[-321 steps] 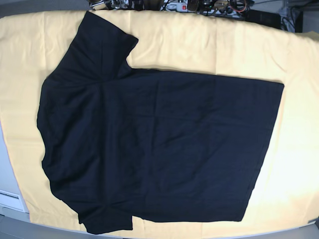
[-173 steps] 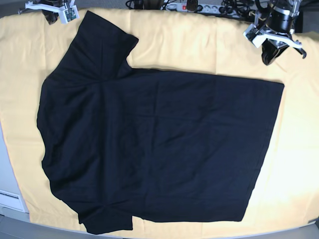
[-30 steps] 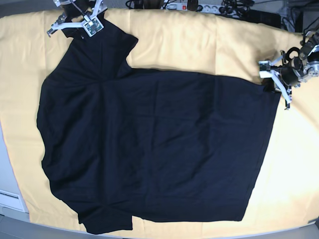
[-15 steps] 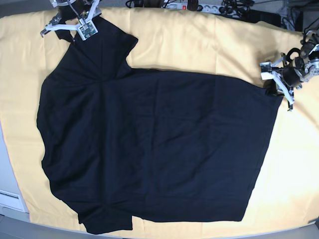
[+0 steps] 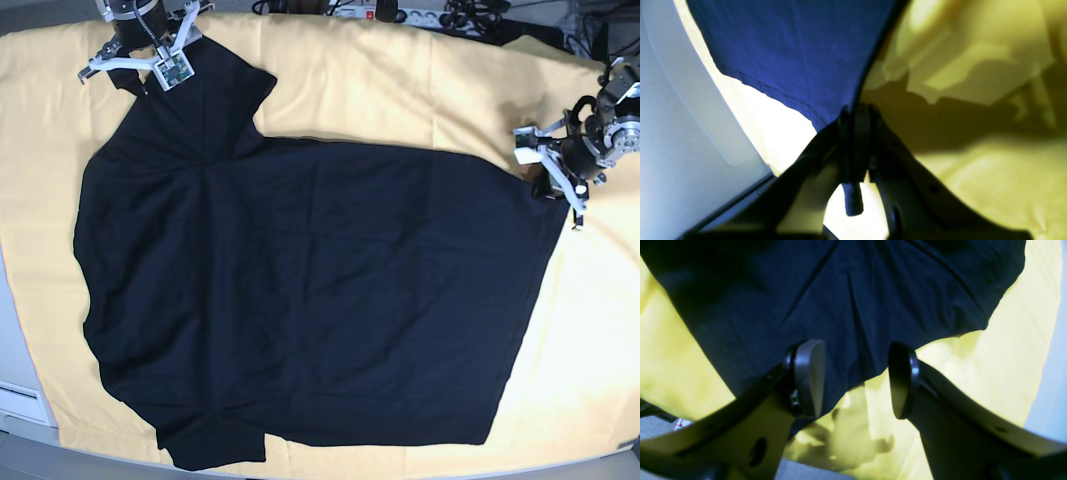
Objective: Fold the T-shirt properly
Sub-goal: 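Close left gripper on the black shirt's hem corner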
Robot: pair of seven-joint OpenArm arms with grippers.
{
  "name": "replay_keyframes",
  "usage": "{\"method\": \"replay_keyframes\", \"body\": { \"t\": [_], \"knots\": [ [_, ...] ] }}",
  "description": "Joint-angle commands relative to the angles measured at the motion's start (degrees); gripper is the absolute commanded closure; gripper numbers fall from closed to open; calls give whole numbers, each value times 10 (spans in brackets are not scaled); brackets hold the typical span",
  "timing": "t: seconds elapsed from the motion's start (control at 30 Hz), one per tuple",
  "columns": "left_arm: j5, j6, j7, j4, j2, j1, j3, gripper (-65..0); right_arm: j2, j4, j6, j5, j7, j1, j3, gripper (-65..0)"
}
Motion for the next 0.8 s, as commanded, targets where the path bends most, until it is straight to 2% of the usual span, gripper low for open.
{"method": "replay_keyframes", "body": {
  "t": [0.0,0.37,0.57,0.67,0.73,0.77],
  "knots": [
    [-3,17,-19,11,-16,-5,-5,0,2,10,-4,-3,6,-6,2,-329],
    [-3,12,-8,11,-28,-5,-5,-3,2,10,4,-3,2,-7,2,-329],
    [-6,8,-6,11,-28,-5,-5,-93,2,10,4,-3,2,-7,2,-329],
    [-6,0,-6,11,-28,-5,-5,-116,2,10,5,-3,2,-7,2,-329],
    [-10,0,-6,11,-28,-5,-5,-105,2,10,4,-3,2,-7,2,-329],
    [-17,0,-6,11,-28,-5,-5,-65,2,10,4,-3,2,-7,2,-329]
  ]
}}
